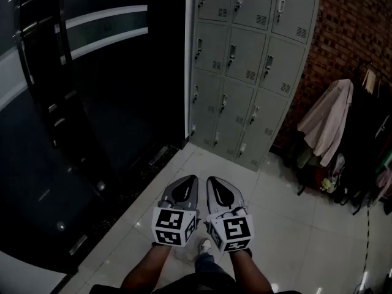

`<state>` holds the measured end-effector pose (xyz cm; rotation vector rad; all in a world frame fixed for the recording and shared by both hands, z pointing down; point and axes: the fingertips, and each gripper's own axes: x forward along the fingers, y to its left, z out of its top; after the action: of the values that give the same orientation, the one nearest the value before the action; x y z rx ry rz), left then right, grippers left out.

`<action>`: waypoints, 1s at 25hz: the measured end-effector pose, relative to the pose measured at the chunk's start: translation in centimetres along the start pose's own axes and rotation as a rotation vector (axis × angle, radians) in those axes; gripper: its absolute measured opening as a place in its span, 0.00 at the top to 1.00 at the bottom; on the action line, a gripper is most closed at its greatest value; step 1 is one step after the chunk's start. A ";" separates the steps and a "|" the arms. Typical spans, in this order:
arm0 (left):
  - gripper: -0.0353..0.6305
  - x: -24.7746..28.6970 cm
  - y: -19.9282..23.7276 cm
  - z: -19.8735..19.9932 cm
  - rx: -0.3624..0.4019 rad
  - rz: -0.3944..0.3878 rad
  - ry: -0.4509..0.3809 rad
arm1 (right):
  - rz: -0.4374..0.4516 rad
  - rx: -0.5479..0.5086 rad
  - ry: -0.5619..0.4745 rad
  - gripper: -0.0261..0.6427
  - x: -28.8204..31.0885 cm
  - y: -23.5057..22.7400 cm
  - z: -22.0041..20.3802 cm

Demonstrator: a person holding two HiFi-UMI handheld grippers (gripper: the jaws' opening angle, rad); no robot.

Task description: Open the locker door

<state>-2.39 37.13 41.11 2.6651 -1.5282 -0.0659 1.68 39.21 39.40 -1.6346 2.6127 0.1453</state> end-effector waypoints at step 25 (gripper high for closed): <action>0.94 30.9 6.8 3.1 0.041 0.071 0.024 | 0.106 0.012 -0.026 0.96 23.8 -21.5 0.3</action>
<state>7.20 6.90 38.46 2.6287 -1.6326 0.0016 10.66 8.64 35.70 -1.4808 2.6756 0.1536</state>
